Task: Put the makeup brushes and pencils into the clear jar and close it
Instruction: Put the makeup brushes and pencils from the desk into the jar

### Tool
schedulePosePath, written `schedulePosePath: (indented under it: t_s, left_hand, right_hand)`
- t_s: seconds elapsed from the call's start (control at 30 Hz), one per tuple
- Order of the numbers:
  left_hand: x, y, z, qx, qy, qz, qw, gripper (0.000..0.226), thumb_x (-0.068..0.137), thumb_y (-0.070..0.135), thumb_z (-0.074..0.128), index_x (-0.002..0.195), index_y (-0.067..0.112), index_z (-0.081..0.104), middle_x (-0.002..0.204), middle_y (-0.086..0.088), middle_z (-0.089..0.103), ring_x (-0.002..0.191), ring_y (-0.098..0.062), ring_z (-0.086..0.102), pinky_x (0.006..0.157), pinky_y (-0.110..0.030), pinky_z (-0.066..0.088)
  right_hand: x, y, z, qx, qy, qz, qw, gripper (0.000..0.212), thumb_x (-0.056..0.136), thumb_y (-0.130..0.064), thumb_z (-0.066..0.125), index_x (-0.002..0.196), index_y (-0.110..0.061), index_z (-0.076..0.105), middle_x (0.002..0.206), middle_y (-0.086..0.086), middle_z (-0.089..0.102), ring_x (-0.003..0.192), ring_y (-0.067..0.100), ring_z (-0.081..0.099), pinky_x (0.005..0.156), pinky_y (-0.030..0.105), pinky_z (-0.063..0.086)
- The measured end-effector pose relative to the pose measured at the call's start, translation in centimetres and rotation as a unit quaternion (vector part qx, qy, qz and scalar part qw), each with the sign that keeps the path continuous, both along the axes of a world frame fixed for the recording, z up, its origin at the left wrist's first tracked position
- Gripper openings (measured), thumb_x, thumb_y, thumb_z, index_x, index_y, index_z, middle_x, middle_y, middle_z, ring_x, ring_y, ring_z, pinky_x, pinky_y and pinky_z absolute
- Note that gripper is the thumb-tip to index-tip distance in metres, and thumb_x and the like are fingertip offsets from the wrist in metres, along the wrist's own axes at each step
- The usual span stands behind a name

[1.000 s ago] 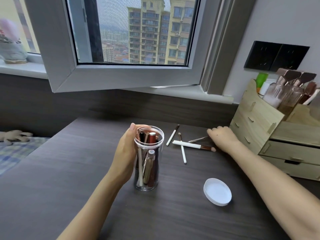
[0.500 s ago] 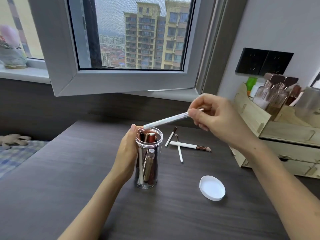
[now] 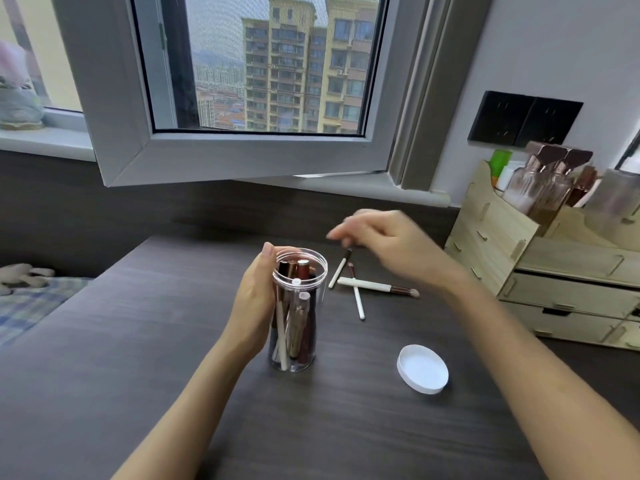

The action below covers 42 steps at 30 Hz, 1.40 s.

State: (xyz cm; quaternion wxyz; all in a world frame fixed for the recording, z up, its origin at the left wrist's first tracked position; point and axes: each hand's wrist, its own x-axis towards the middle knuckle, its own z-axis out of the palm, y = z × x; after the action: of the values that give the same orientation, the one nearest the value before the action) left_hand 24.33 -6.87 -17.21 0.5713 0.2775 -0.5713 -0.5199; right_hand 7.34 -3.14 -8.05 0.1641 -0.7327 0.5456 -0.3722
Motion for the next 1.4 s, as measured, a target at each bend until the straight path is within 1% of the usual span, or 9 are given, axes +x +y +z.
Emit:
schedulePosePath:
  t_s: [0.17, 0.33, 0.63, 0.73, 0.83, 0.93, 1.1, 1.23, 1.4]
  left_hand:
    - [-0.2, -0.1, -0.3, 0.004, -0.001, 0.011, 1.000, 0.050, 0.100, 0.037, 0.025, 0.087, 0.019, 0.069, 0.081, 0.008, 0.077, 0.081, -0.004, 0.070, 0.071, -0.013, 0.050]
    - [-0.2, -0.2, -0.4, -0.001, -0.005, 0.019, 1.000, 0.052, 0.087, 0.054, 0.030, 0.090, 0.022, 0.070, 0.088, 0.004, 0.077, 0.089, -0.010, 0.070, 0.079, -0.022, 0.049]
    - [-0.2, -0.2, -0.4, -0.004, 0.007, 0.010, 1.000, 0.051, 0.087, 0.051, 0.030, 0.089, 0.021, 0.070, 0.086, 0.003, 0.077, 0.087, -0.010, 0.070, 0.076, -0.018, 0.052]
    - [-0.2, -0.1, -0.3, -0.005, 0.003, 0.011, 1.000, 0.050, 0.086, 0.051, 0.029, 0.089, 0.022, 0.069, 0.084, 0.007, 0.077, 0.085, -0.006, 0.070, 0.074, -0.015, 0.052]
    - [-0.2, -0.1, -0.2, -0.001, 0.004, 0.014, 1.000, 0.050, 0.087, 0.050, 0.029, 0.088, 0.022, 0.070, 0.084, 0.007, 0.077, 0.084, -0.006, 0.070, 0.074, -0.016, 0.052]
    - [-0.2, -0.1, -0.2, 0.011, 0.002, 0.012, 1.000, 0.049, 0.095, 0.044, 0.027, 0.089, 0.020, 0.070, 0.084, 0.005, 0.077, 0.085, -0.008, 0.070, 0.075, -0.018, 0.052]
    - [-0.3, 0.0, -0.2, 0.008, -0.005, 0.021, 1.000, 0.050, 0.100, 0.037, 0.024, 0.089, 0.019, 0.069, 0.083, 0.005, 0.077, 0.084, -0.007, 0.070, 0.075, -0.018, 0.052]
    - [-0.2, 0.2, -0.1, 0.010, 0.000, 0.019, 1.000, 0.051, 0.101, 0.034, 0.023, 0.089, 0.015, 0.069, 0.080, 0.006, 0.077, 0.080, -0.004, 0.069, 0.071, -0.014, 0.050]
    - [-0.4, 0.3, 0.1, 0.006, -0.001, 0.023, 1.000, 0.050, 0.101, 0.036, 0.024, 0.087, 0.017, 0.069, 0.077, 0.008, 0.077, 0.077, -0.002, 0.070, 0.069, -0.013, 0.051]
  right_hand:
    - [-9.7, -2.5, -7.0, 0.069, 0.203, -0.251, 0.944, 0.022, 0.090, -0.019, 0.056, 0.102, -0.011, 0.072, 0.110, 0.005, 0.072, 0.104, 0.024, 0.063, 0.090, 0.032, 0.047]
    - [-12.6, -3.2, -12.6, 0.104, 0.307, -0.256, 0.910, 0.035, 0.091, -0.028, 0.054, 0.123, -0.014, 0.058, 0.122, 0.008, 0.061, 0.116, 0.028, 0.053, 0.095, 0.039, 0.045]
    - [-12.7, -3.7, -13.9, 0.060, 0.522, -0.215, 0.823, 0.029, 0.095, -0.005, 0.031, 0.112, -0.007, 0.054, 0.117, 0.010, 0.055, 0.111, 0.027, 0.052, 0.082, 0.038, 0.047]
    - [-12.7, -3.5, -13.8, 0.035, 0.542, -0.214, 0.812, 0.018, 0.090, -0.003, 0.046, 0.102, -0.004, 0.060, 0.103, 0.014, 0.063, 0.099, 0.030, 0.061, 0.073, 0.037, 0.051]
    - [-13.3, -3.1, -14.1, -0.029, 0.478, -0.239, 0.845, 0.025, 0.056, 0.002, 0.083, 0.066, -0.008, 0.061, 0.059, 0.010, 0.064, 0.053, 0.028, 0.064, 0.039, 0.031, 0.050]
    - [-12.5, -1.5, -12.5, -0.101, 0.287, -0.243, 0.921, 0.005, 0.079, 0.003, 0.067, 0.081, 0.000, 0.064, 0.073, 0.018, 0.068, 0.065, 0.036, 0.066, 0.057, 0.033, 0.053]
    - [-8.7, 3.5, -4.7, -0.210, -0.006, -0.230, 0.950, 0.012, 0.091, -0.005, 0.054, 0.093, -0.011, 0.064, 0.069, 0.008, 0.060, 0.060, 0.019, 0.058, 0.055, 0.008, 0.040]
    - [-4.1, 5.5, 1.6, -0.233, 0.084, -0.116, 0.962, 0.013, 0.088, -0.009, 0.056, 0.092, -0.011, 0.069, 0.075, -0.014, 0.057, 0.065, -0.001, 0.054, 0.065, 0.006, 0.038]
    - [1.0, 2.4, 3.7, -0.173, 0.275, 0.018, 0.946, 0.016, 0.089, -0.008, 0.056, 0.092, -0.008, 0.071, 0.086, -0.003, 0.055, 0.080, 0.009, 0.050, 0.073, 0.014, 0.039]
